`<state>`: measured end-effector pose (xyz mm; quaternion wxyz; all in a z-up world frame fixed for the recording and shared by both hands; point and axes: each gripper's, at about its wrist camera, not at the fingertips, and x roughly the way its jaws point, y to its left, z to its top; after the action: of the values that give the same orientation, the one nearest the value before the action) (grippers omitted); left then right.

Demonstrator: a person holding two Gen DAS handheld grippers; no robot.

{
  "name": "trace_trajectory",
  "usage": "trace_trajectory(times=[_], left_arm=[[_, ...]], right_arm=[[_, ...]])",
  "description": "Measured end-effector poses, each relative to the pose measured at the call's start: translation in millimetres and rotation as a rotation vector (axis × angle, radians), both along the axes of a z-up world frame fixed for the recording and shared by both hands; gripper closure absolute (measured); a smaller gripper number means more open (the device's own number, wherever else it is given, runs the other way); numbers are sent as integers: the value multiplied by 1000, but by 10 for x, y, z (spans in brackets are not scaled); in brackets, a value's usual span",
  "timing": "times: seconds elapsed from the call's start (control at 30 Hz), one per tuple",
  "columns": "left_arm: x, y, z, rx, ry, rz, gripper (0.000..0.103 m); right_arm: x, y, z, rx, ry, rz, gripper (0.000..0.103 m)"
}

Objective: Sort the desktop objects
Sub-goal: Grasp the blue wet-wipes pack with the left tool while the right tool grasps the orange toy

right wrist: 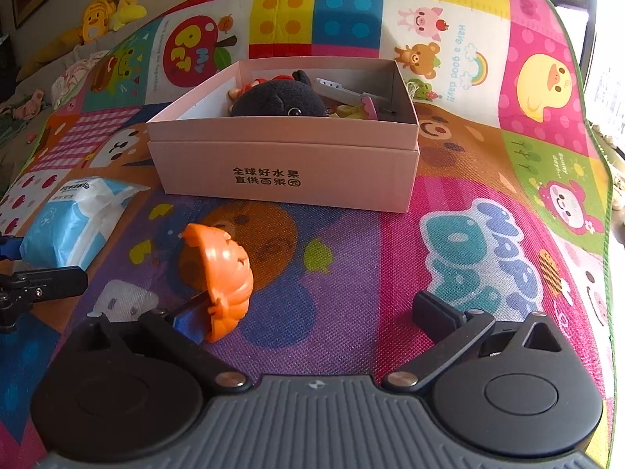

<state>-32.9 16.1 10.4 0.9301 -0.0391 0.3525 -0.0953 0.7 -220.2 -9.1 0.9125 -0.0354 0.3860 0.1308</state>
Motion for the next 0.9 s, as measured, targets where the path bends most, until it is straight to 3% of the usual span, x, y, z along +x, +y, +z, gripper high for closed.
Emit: trace_trajectory(times=[0.3,0.53,0.8,0.9], left_arm=[[-16,5,0,10,4,6,7],[-52,88,22,22,8,27,6],[-82,163,20,28,10,51,6],[-92,174,22,34,8,53,5]], right_arm=[[-44,20,17,-12,-16,17,0],[-126,-43,191,-78,-130,-37,0],[-319,147,220,-73,-113,116,0],[-318,236,182,-80,-116,123,0]])
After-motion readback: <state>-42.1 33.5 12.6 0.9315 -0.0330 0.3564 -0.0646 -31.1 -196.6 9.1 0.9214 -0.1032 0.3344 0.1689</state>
